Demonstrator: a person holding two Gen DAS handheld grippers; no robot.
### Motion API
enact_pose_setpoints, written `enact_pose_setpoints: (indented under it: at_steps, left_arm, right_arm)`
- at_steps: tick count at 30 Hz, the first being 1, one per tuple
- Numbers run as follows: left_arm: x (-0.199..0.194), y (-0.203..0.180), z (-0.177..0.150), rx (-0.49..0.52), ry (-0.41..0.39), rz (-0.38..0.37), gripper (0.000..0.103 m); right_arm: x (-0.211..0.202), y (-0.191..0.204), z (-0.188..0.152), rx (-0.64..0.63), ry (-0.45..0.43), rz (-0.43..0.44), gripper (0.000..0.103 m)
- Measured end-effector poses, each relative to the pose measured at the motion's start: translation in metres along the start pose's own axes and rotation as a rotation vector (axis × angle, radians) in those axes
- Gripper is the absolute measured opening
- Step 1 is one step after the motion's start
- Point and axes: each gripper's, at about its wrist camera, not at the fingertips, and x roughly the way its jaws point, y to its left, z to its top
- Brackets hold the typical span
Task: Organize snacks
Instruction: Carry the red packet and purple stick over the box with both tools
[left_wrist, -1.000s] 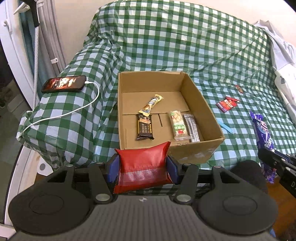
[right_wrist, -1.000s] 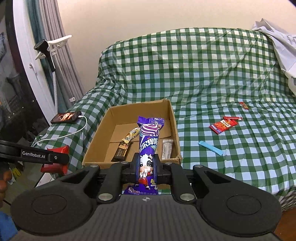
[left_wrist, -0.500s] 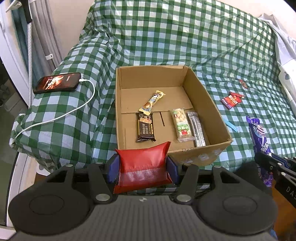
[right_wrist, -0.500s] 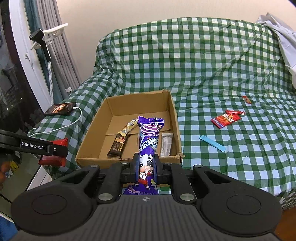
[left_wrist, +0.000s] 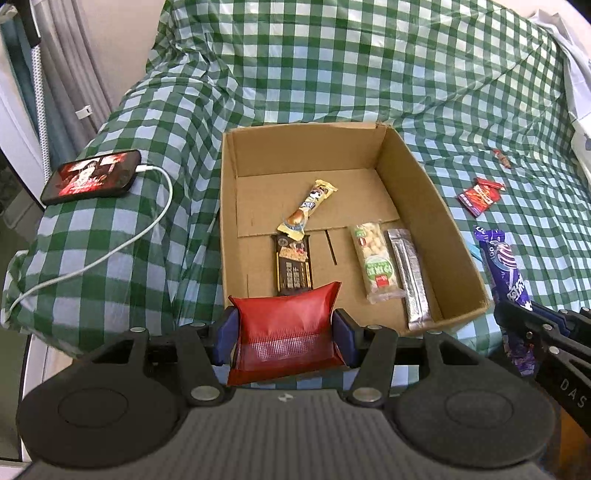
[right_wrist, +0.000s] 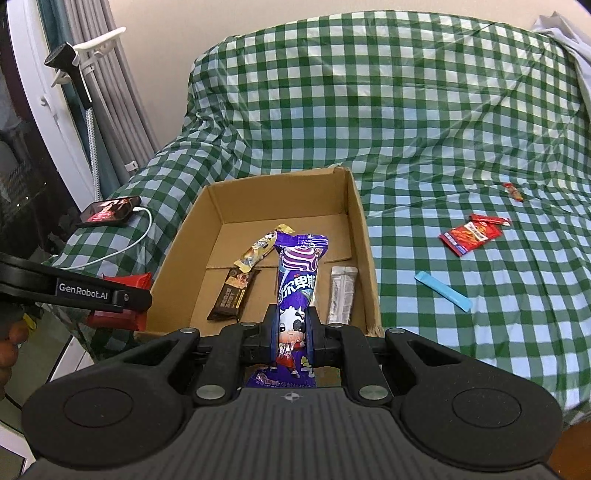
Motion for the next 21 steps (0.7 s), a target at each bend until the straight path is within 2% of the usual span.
enact_pose_setpoints:
  at_steps: [13, 21]
  left_arm:
    - [0.068, -0.004, 0.053, 0.03, 0.029, 0.033, 0.06]
    - [0.109, -0.006, 0.072, 0.048, 0.059, 0.046, 0.06]
  right_arm:
    - [0.074, -0.01, 0.03, -0.009, 0.047, -0.008, 0.015]
    - [0.116, -0.015, 0.039, -0.007, 0.084, -0.006, 0.015]
